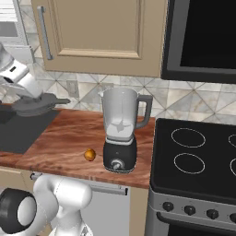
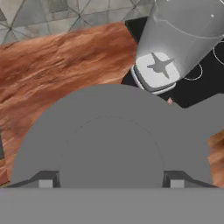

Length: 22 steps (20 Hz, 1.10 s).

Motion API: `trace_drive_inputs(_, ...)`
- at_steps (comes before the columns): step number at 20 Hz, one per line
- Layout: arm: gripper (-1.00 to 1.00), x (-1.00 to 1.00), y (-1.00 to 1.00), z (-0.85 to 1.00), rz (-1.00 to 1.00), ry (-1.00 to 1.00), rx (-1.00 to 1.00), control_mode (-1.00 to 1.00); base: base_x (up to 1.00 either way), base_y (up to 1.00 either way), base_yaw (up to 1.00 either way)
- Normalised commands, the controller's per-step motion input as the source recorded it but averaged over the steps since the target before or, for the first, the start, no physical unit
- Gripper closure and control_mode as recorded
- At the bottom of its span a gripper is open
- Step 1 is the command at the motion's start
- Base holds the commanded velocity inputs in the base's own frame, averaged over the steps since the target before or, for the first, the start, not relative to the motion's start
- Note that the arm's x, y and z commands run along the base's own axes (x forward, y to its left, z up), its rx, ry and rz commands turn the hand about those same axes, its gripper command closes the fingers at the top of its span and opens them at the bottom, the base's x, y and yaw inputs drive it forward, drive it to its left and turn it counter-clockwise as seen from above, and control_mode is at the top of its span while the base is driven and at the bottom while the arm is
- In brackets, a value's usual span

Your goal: Open the blender lid, put the peach in the blender, close the lid, and start the blender.

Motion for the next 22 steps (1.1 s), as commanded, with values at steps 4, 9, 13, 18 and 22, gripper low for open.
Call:
trace_drive_inputs(4,1.00,0.14,0.85,-0.89,0.00,0.20,-0.04,-1.00,0.00,0.00,0.00)
trace_drive_inputs(9,1.00,0.26,0.48,-1.00,0.00,0.12,0.00,-1.00,0.00,0.00,0.00)
trace_drive_inputs(13,1.00,0.44,0.14,-0.82,0.00,0.03,0.00,-1.00,0.00,0.00,0.00)
trace_drive_inputs(18,1.00,0.48,0.00,-0.63,0.00,0.00,0.01,-1.00,0.00,0.00,0.00)
trace_drive_inputs(22,1.00,0.42,-0.02,-0.71,0.00,0.00,0.00,-1.00,0.00,0.00,0.00)
